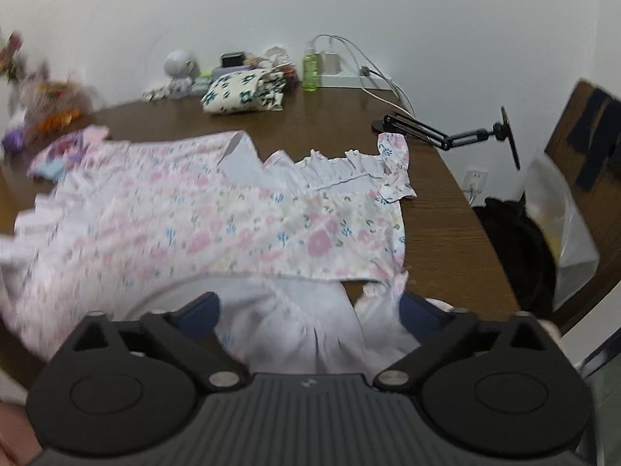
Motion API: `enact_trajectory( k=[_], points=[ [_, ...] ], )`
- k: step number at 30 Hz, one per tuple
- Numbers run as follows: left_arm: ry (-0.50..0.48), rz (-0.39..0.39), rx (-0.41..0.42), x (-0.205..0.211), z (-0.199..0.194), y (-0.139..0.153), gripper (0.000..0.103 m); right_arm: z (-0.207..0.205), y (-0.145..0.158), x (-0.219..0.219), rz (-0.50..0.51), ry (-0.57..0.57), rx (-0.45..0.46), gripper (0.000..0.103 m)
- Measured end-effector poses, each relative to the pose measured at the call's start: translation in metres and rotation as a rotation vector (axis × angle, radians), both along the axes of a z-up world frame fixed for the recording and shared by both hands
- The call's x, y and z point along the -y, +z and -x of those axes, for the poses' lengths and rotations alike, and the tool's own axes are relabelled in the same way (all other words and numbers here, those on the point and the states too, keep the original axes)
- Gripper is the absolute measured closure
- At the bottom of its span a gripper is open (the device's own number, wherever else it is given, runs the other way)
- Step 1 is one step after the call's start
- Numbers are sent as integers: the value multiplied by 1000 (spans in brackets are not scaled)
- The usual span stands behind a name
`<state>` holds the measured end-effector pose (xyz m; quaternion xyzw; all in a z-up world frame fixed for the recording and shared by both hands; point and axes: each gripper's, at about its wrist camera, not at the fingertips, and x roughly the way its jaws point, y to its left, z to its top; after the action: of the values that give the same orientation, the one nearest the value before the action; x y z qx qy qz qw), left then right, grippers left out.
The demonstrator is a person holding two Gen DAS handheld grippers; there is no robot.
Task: Fold clothes
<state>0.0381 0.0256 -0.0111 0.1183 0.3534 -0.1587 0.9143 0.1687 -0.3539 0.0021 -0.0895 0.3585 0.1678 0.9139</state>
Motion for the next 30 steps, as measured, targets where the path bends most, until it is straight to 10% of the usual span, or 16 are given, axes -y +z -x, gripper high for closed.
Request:
enact_trajectory(
  k=[18,30],
  points=[
    [28,-259,-35,10,14,-24,22,41,-18,46,120,-100,-26,12],
    [32,-244,-49,5,6,-25,47,23,-19,51,-88,-73,-101,47]
  ],
)
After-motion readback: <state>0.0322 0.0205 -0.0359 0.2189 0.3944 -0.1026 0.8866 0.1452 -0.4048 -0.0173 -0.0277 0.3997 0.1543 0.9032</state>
